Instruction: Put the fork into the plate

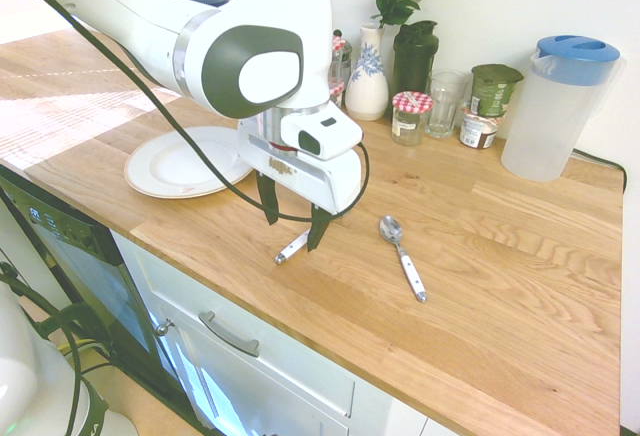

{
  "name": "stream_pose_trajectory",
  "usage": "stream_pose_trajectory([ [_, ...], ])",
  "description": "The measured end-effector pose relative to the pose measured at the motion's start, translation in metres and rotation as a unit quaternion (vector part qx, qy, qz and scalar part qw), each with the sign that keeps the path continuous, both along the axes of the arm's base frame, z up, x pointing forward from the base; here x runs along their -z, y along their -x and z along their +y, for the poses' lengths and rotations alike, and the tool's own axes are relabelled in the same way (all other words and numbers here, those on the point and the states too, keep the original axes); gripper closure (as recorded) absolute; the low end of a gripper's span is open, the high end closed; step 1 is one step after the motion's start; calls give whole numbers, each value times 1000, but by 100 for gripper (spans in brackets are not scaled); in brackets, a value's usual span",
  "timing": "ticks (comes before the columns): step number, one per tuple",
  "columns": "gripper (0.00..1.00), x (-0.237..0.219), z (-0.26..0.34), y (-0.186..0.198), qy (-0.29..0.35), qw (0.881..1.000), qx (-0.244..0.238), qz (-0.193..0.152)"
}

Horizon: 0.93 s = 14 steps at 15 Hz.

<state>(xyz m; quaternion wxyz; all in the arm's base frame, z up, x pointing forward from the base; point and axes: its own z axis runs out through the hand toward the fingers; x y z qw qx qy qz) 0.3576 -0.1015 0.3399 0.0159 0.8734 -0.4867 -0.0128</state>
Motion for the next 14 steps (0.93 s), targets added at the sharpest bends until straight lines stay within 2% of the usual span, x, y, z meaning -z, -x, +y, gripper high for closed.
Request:
stream_pose_trajectory([
  [6, 100, 5, 0, -3, 2, 1000, 0, -11],
  [14, 100, 12, 3, -4, -3, 1000, -1, -3],
])
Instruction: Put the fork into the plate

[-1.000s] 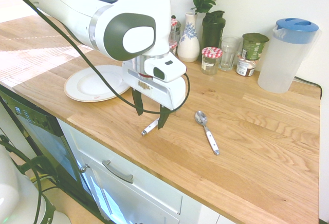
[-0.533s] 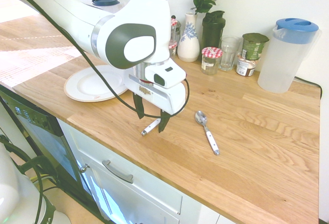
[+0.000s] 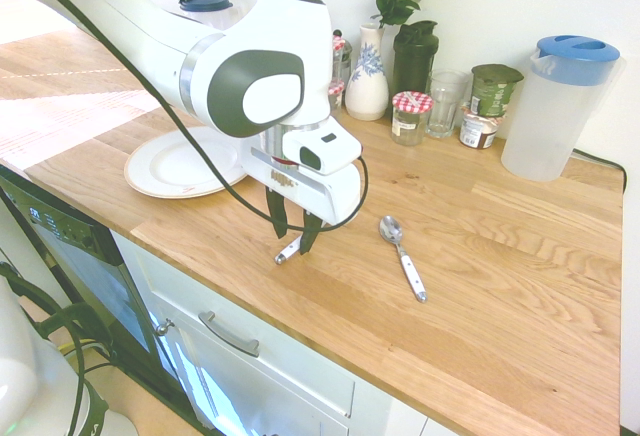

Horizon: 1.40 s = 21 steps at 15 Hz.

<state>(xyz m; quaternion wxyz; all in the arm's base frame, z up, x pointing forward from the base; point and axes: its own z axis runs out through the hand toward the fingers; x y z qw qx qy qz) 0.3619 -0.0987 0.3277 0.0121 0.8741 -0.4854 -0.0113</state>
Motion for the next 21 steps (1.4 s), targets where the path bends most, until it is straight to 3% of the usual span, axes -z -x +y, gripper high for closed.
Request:
stream_pose_trajectory([
  [13, 100, 0, -1, 0, -7, 1000, 2, -4],
  [21, 100, -46, 25, -24, -2, 998, -22, -56],
])
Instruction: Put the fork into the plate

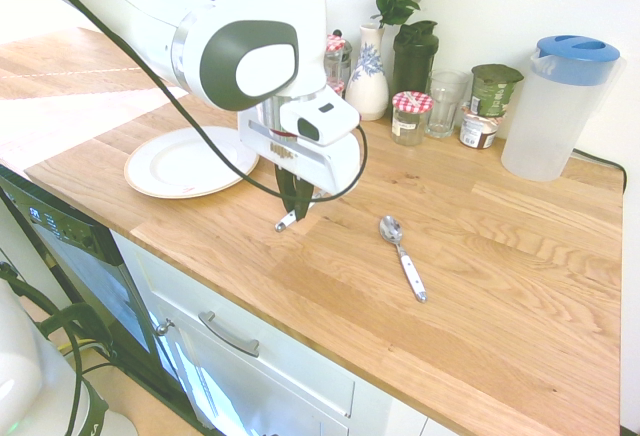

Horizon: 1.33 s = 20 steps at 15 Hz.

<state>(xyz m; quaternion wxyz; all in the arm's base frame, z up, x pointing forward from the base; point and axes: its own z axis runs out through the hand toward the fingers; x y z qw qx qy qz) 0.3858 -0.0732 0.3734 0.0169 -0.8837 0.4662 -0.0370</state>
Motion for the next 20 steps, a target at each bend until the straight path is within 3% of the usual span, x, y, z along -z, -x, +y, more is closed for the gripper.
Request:
stream_pose_trajectory([
  [4, 100, -20, 72, -17, 1, 999, -44, -16],
  [10, 100, -14, 187, -2, 10, 994, -108, -14],
  [20, 100, 33, 254, 5, -5, 990, -142, -1],
])
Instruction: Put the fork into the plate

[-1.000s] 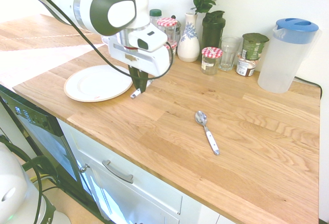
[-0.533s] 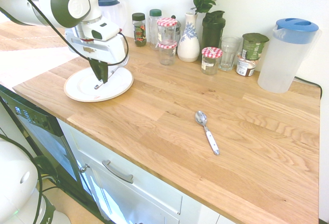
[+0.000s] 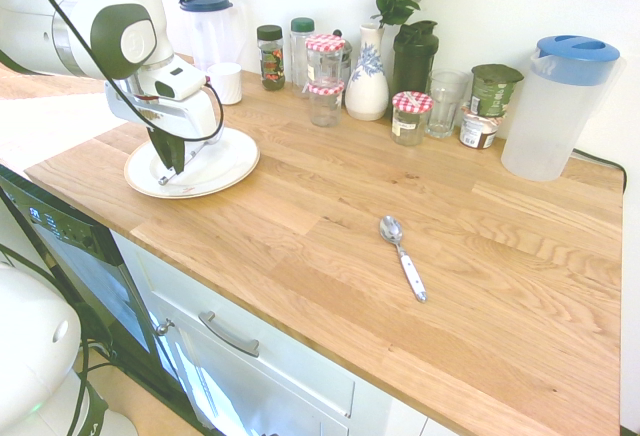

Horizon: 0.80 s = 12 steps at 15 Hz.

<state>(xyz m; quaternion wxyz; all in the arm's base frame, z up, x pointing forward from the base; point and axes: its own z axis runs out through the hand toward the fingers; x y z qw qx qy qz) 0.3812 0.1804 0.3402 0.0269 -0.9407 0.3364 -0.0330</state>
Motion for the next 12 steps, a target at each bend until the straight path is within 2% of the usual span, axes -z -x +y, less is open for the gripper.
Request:
stream_pose_trajectory([
  [1, 100, 0, 0, 0, 1, 1000, 0, 0],
  [2, 0, 0, 1, 0, 2, 1000, 0, 0],
  [12, 0, 4, 5, -7, 3, 1000, 6, 11],
])
